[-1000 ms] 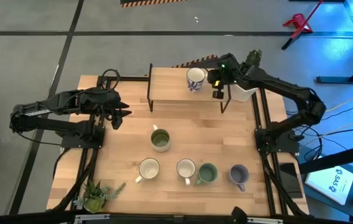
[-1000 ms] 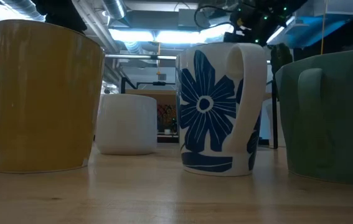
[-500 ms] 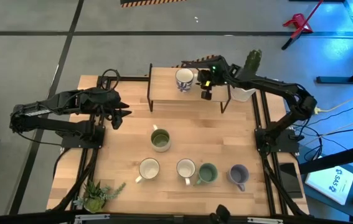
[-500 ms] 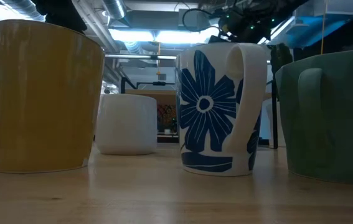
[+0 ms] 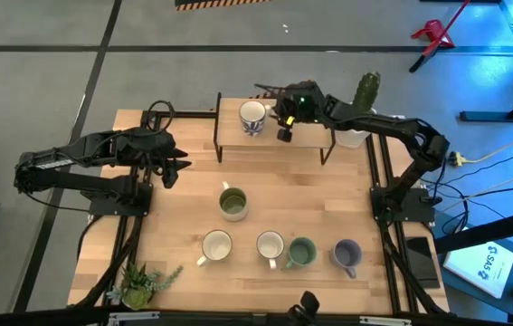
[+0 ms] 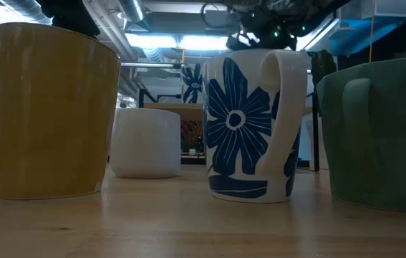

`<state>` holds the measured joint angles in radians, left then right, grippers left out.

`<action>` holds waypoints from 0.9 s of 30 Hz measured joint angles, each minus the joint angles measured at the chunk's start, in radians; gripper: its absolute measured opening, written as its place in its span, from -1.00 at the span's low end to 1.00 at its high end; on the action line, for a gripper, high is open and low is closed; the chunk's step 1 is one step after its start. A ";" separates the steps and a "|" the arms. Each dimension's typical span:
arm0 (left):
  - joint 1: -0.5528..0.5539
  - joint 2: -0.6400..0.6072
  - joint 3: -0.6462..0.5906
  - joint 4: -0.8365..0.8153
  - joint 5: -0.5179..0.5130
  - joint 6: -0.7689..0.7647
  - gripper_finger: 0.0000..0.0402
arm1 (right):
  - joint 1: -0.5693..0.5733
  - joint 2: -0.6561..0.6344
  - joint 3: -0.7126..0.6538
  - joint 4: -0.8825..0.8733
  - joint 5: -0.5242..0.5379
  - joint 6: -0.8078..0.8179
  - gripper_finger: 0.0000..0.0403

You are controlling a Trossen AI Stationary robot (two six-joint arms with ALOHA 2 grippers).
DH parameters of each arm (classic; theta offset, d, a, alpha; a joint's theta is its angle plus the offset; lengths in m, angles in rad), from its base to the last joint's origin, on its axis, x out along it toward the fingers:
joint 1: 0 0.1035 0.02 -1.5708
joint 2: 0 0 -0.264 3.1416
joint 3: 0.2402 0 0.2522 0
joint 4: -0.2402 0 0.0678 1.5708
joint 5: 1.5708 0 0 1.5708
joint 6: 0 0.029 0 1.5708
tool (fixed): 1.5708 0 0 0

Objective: Place coffee mugs
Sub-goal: Put the top blue patterned mug on the shelf

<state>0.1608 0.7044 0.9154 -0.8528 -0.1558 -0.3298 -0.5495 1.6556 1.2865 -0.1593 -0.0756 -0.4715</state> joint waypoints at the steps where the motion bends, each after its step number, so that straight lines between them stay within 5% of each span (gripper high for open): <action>1: 0.000 0.000 0.000 0.000 0.000 0.000 -0.24 | 0.000 -0.007 0.024 -0.031 0.006 -0.002 -0.52; 9: 0.000 0.000 0.000 0.000 -0.011 0.002 -0.24 | 0.069 -0.054 0.145 -0.303 0.044 0.009 -0.54; 15: 0.000 0.000 0.000 0.000 -0.011 -0.001 -0.24 | 0.219 -0.050 0.106 -0.290 0.204 0.065 -0.93; 18: 0.000 0.000 0.000 0.000 -0.011 0.000 -0.24 | 0.238 -0.049 0.078 -0.230 0.268 0.097 -0.94; 27: 0.000 0.000 0.000 0.000 -0.016 -0.001 -0.24 | 0.209 0.010 0.061 -0.098 0.229 0.125 -0.99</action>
<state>0.1611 0.7041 0.9154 -0.8528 -0.1719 -0.3305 -0.3409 1.6660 1.3472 -0.2568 0.1537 -0.3466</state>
